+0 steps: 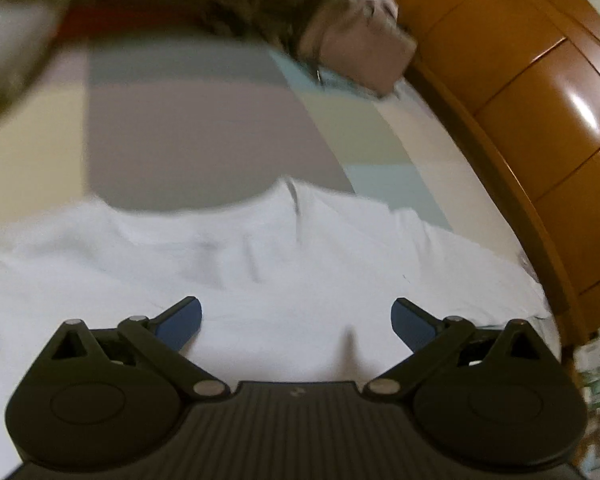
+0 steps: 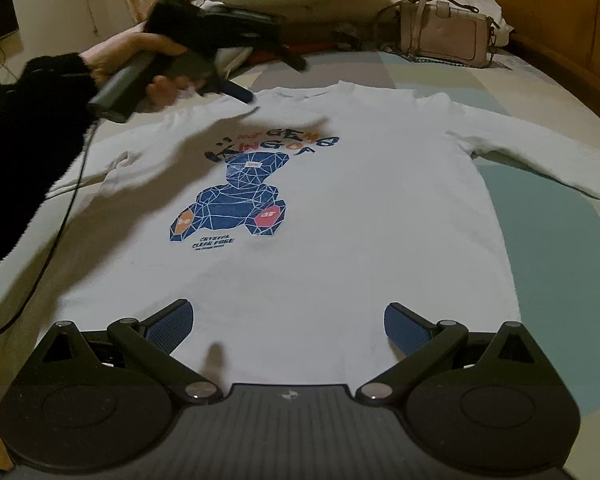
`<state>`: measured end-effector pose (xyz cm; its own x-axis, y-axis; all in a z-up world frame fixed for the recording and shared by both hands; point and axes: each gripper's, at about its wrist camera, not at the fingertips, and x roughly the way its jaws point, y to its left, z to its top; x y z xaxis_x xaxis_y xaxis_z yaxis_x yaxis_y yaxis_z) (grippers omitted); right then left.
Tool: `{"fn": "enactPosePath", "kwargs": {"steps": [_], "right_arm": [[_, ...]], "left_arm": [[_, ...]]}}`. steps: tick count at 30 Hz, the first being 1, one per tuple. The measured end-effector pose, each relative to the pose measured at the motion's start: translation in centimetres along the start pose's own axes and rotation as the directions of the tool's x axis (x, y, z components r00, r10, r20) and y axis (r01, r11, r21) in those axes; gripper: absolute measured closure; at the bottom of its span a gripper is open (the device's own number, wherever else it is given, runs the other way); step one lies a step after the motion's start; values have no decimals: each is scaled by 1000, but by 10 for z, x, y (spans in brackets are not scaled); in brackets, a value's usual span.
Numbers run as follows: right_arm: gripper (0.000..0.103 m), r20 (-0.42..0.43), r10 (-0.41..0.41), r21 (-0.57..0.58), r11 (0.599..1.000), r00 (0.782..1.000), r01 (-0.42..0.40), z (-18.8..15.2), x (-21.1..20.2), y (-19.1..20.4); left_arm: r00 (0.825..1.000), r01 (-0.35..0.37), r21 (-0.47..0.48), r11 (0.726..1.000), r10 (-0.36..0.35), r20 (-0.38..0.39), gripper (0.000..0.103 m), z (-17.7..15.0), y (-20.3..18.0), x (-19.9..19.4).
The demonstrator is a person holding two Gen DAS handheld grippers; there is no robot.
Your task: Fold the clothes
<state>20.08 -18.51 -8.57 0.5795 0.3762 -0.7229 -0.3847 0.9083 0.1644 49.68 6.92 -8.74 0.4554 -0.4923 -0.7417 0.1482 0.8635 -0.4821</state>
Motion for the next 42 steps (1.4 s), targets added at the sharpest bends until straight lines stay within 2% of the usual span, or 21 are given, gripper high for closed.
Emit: {"fn": "enactPosePath", "kwargs": {"steps": [2,4,7,10,12,16,18,21,24,28,34,37,39,42], "right_arm": [[0,2,-2,2,1000,1000,2,-1,-2,-2],[0,5,-2,11,1000,1000,2,-2,-3,-6],[0,10,-2,16,1000,1000,2,-3,-5,-9],[0,15,-3,20,1000,1000,3,-4,-8,-12],[0,23,-5,23,1000,1000,4,-4,-11,-14],[0,28,-13,29,1000,1000,12,-5,-17,-14],[0,22,-17,29,999,1000,16,-7,-18,-13],[0,17,-12,38,999,1000,11,-9,-19,-13],[0,21,7,61,998,1000,-8,-9,-22,-15],[0,26,4,62,998,1000,-5,-11,-26,-17],[0,39,-19,79,997,999,16,-14,-34,-24],[0,44,-34,96,995,998,29,-15,-41,-27],[0,58,-45,96,995,997,39,-16,-50,-26],[0,70,-67,92,994,995,60,-19,-64,-23]], "left_arm": [[1000,-10,-22,1000,10,0,2,4,2,15],[996,-54,-35,998,57,71,2,7,1,18],[990,-77,-63,995,84,116,1,19,1,28],[976,-169,-16,985,170,137,1,22,-11,20],[971,-195,0,981,193,139,2,19,-18,11],[978,-166,65,984,156,136,1,6,-41,-8],[983,-165,129,978,152,102,1,-7,-58,-18],[995,-94,204,974,97,-7,1,-27,-78,-17],[994,-35,232,972,57,-90,1,-45,-88,-5],[988,-83,209,974,108,-112,1,-49,-84,24],[988,-146,168,975,151,-17,1,-38,-77,38],[985,-170,140,976,172,-2,1,-35,-79,35],[986,-165,151,975,166,6,1,-37,-85,22],[986,-167,213,963,162,41,1,-54,-100,-19]]}}
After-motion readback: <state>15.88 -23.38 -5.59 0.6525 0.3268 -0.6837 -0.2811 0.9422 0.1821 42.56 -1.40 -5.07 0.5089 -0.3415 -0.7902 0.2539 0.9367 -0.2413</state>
